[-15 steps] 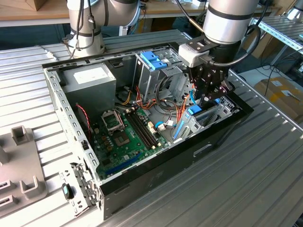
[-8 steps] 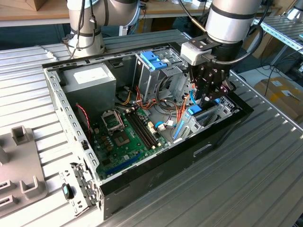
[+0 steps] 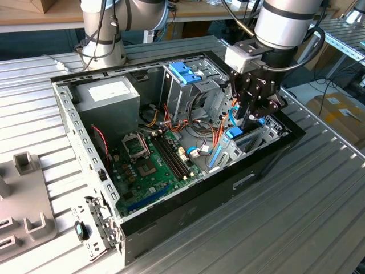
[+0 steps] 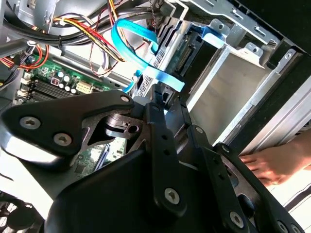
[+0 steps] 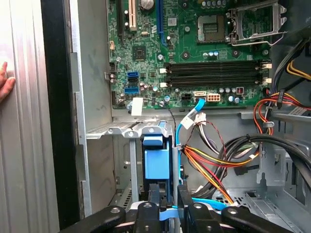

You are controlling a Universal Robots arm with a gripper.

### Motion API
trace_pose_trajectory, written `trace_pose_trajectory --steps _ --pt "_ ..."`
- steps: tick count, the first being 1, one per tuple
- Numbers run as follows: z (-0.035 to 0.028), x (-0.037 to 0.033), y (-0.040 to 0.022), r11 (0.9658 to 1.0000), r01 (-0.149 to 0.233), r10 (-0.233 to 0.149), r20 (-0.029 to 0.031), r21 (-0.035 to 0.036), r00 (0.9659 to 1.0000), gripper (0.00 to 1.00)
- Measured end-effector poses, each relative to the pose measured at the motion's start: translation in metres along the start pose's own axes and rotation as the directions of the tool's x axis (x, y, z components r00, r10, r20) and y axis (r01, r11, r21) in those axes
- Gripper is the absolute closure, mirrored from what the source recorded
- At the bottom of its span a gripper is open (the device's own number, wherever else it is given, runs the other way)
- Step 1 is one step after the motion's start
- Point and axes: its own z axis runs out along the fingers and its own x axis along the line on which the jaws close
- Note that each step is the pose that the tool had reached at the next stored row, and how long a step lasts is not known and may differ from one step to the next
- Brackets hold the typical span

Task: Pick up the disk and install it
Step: 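Insert the first disk wire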

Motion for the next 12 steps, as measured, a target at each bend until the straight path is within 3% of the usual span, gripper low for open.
trace_pose_trajectory --steps 3,6,9,12 --pt "0.0003 -0.0003 -0.0055 0.9999 0.001 -0.001 -0.0004 -0.0149 1.0000 0.71" --pt "0.0005 -0.0010 -0.0092 0.9997 0.002 -0.002 -0.0021 -0.0231 1.0000 0.71" --pt "0.0010 -0.0018 -0.0172 0.9993 0.003 -0.004 -0.0039 -0.0383 1.0000 0.71" --pt "0.0012 -0.0025 -0.0206 0.9988 0.004 -0.005 -0.0065 -0.0483 1.0000 0.71"
